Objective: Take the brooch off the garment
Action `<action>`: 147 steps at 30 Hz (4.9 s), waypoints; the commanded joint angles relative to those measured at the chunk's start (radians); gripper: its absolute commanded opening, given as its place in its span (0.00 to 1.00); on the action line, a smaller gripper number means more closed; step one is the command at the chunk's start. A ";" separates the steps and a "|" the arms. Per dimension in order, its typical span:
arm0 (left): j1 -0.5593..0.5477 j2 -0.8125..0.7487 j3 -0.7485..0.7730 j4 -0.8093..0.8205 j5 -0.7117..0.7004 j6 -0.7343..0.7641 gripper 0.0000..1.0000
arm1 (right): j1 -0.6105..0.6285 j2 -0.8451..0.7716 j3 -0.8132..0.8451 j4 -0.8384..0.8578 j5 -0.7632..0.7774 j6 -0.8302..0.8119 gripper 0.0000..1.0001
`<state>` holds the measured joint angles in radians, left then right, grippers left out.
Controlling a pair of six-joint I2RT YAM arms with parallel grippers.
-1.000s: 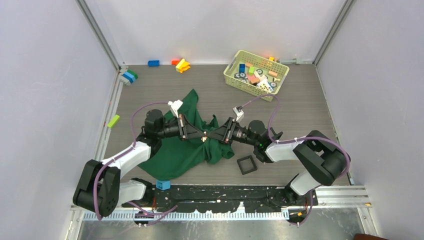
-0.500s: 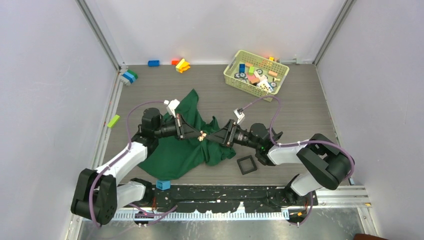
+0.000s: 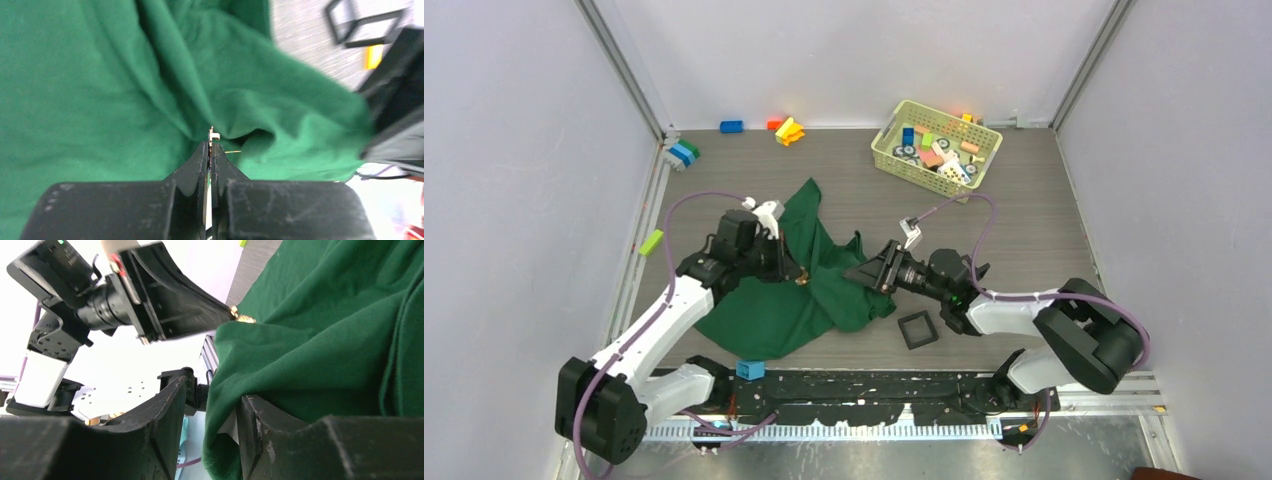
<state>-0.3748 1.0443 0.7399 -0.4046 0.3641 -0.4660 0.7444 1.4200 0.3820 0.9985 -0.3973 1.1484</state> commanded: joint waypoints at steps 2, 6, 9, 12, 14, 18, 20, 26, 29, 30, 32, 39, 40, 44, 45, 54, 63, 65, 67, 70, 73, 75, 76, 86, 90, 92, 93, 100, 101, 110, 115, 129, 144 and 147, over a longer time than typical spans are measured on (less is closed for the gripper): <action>-0.058 0.037 0.040 -0.172 -0.272 0.067 0.00 | -0.003 -0.141 -0.008 -0.057 0.125 -0.095 0.44; -0.058 0.029 0.061 -0.197 -0.367 0.037 0.00 | -0.004 -0.284 0.018 -0.303 0.186 -0.192 0.46; -0.054 -0.055 0.033 -0.156 -0.451 -0.012 0.00 | -0.004 -0.378 0.034 -0.447 0.257 -0.240 0.58; -0.044 -0.126 0.011 -0.112 -0.436 -0.047 0.00 | -0.004 -0.450 0.052 -0.599 0.306 -0.291 0.69; -0.019 -0.135 0.026 -0.099 -0.329 -0.050 0.00 | -0.004 -0.481 0.062 -0.656 0.322 -0.324 0.73; 0.057 -0.116 0.038 0.001 0.042 -0.100 0.00 | -0.004 -0.516 0.121 -0.757 0.280 -0.410 0.74; 0.075 -0.102 0.030 0.080 0.189 -0.156 0.00 | -0.004 -0.531 0.178 -0.831 0.257 -0.466 0.74; 0.106 -0.052 0.013 0.290 0.394 -0.349 0.00 | -0.004 -0.602 0.192 -0.786 0.156 -0.550 0.74; 0.114 -0.026 0.019 0.356 0.452 -0.412 0.00 | -0.004 -0.625 0.175 -0.723 0.108 -0.592 0.74; 0.115 -0.020 0.019 0.393 0.475 -0.439 0.00 | -0.004 -0.627 0.172 -0.696 0.080 -0.610 0.73; 0.115 -0.009 0.011 0.483 0.522 -0.504 0.00 | -0.004 -0.627 0.168 -0.666 0.028 -0.628 0.72; 0.113 -0.007 -0.036 0.736 0.622 -0.699 0.00 | -0.004 -0.519 0.212 -0.543 -0.081 -0.566 0.61; 0.113 -0.013 -0.039 0.755 0.629 -0.711 0.00 | -0.004 -0.495 0.218 -0.525 -0.088 -0.554 0.60; 0.110 -0.028 -0.045 0.774 0.634 -0.725 0.00 | -0.004 -0.431 0.227 -0.399 -0.112 -0.469 0.53; 0.108 -0.031 -0.046 0.779 0.635 -0.726 0.00 | -0.003 -0.420 0.231 -0.367 -0.115 -0.437 0.52; 0.079 -0.023 -0.067 0.890 0.661 -0.782 0.00 | -0.001 -0.340 0.289 -0.308 -0.134 -0.351 0.45; 0.068 -0.027 -0.070 0.917 0.665 -0.796 0.00 | 0.008 -0.319 0.318 -0.314 -0.139 -0.340 0.41; 0.067 -0.026 -0.069 0.921 0.670 -0.796 0.00 | 0.007 -0.331 0.312 -0.322 -0.119 -0.344 0.46; 0.068 -0.028 -0.069 0.923 0.674 -0.796 0.00 | 0.007 -0.347 0.309 -0.346 -0.090 -0.351 0.50; 0.068 -0.031 -0.073 0.928 0.677 -0.799 0.00 | 0.007 -0.380 0.298 -0.402 -0.025 -0.377 0.58; 0.068 -0.031 -0.072 0.935 0.676 -0.804 0.00 | 0.007 -0.428 0.274 -0.463 0.041 -0.425 0.61; 0.068 -0.032 -0.070 0.938 0.678 -0.804 0.00 | 0.007 -0.458 0.254 -0.512 0.080 -0.461 0.61; 0.068 -0.033 -0.070 0.938 0.678 -0.804 0.00 | 0.007 -0.466 0.243 -0.527 0.093 -0.471 0.61; 0.055 -0.025 -0.067 0.950 0.694 -0.804 0.00 | 0.011 -0.430 0.265 -0.646 0.014 -0.543 0.58; 0.046 -0.022 -0.070 0.958 0.697 -0.802 0.00 | 0.026 -0.392 0.300 -0.645 -0.017 -0.548 0.56; 0.041 -0.020 -0.070 0.958 0.698 -0.799 0.00 | 0.038 -0.378 0.315 -0.642 -0.028 -0.551 0.55; 0.039 -0.017 -0.070 0.958 0.698 -0.797 0.00 | 0.041 -0.371 0.325 -0.641 -0.035 -0.552 0.55; 0.030 -0.001 -0.076 0.958 0.705 -0.778 0.00 | 0.052 -0.377 0.348 -0.613 -0.067 -0.526 0.55; 0.029 0.001 -0.078 0.958 0.705 -0.773 0.00 | 0.052 -0.379 0.353 -0.613 -0.074 -0.525 0.55; 0.017 0.017 -0.074 0.958 0.715 -0.758 0.00 | 0.052 -0.358 0.398 -0.643 -0.116 -0.517 0.50; 0.017 0.016 -0.072 0.949 0.723 -0.750 0.00 | 0.052 -0.349 0.403 -0.637 -0.115 -0.506 0.49; -0.005 0.002 -0.064 0.949 0.759 -0.736 0.00 | 0.053 -0.299 0.395 -0.518 -0.161 -0.415 0.42; -0.006 -0.028 -0.077 0.948 0.765 -0.720 0.00 | 0.052 -0.304 0.365 -0.478 -0.235 -0.387 0.54; -0.006 -0.029 -0.073 0.946 0.763 -0.721 0.00 | 0.052 -0.314 0.345 -0.438 -0.277 -0.389 0.68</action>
<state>-0.3775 1.0386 0.6632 0.5049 1.1049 -1.1965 0.7902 1.1263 0.7406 0.4538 -0.6052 0.7662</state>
